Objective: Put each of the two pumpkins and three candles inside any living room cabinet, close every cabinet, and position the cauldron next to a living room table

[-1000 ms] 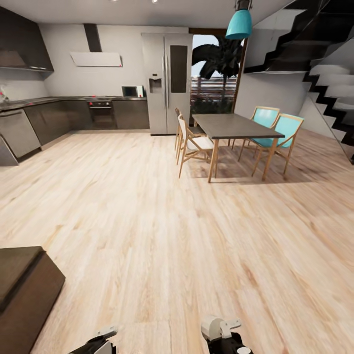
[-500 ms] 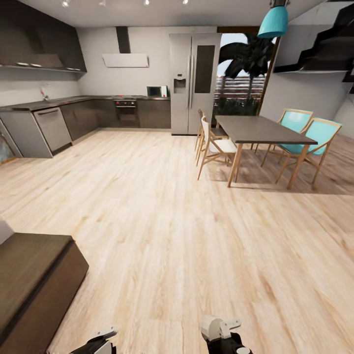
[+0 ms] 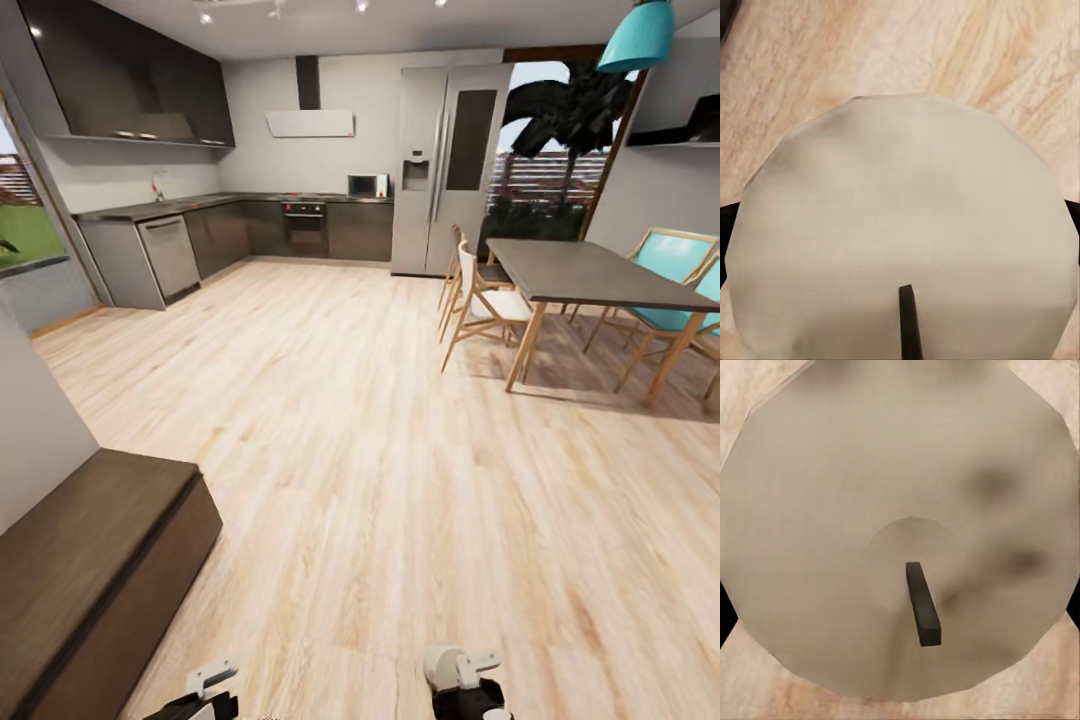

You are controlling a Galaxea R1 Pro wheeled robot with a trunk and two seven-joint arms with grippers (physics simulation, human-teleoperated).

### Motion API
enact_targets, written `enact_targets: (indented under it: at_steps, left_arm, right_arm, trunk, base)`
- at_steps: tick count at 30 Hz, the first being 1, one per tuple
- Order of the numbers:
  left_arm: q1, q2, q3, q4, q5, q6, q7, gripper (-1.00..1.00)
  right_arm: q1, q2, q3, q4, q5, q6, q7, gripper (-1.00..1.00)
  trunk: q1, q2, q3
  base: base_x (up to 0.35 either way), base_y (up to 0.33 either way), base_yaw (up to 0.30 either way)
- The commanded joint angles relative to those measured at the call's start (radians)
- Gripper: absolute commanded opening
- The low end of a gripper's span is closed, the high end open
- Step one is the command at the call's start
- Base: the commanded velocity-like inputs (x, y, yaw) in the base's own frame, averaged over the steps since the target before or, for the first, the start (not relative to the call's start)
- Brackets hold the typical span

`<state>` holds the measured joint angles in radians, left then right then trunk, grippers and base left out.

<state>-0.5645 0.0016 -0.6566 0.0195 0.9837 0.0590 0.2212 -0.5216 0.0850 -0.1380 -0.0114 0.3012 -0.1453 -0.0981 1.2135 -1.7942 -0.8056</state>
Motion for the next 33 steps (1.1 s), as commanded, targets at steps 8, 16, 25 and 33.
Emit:
enact_targets:
  at_steps: [8,16,25,33]
  left_arm:
    - [0.000,0.001,0.002,0.007,0.000,-0.007,-0.002,-1.00]
    - [0.000,0.001,0.002,0.009,0.000,-0.007,-0.027,-1.00]
    - [0.014,0.001,0.002,0.010,0.000,-0.066,-0.038,-1.00]
    - [0.024,0.076,0.002,0.010,0.000,-0.112,-0.264,-1.00]
  right_arm:
    - [0.003,-0.031,0.002,0.002,-0.009,-0.002,-0.149,-1.00]
    - [0.009,-0.089,0.005,0.020,-0.102,-0.004,-0.149,-1.00]
    - [0.045,-0.091,0.006,0.032,-0.098,-0.003,-0.134,-1.00]
    - [0.048,-0.094,0.006,0.027,-0.100,-0.012,-0.119,-1.00]
  trunk:
    - [-0.031,0.056,0.020]
    - [-0.061,0.112,0.043]
    - [-0.096,0.175,0.071]
    - [-0.127,0.231,0.096]
  base:
    - [0.000,0.000,0.282]
    - [0.000,0.000,0.139]
    - [0.000,0.000,0.001]
    - [0.000,0.000,0.088]
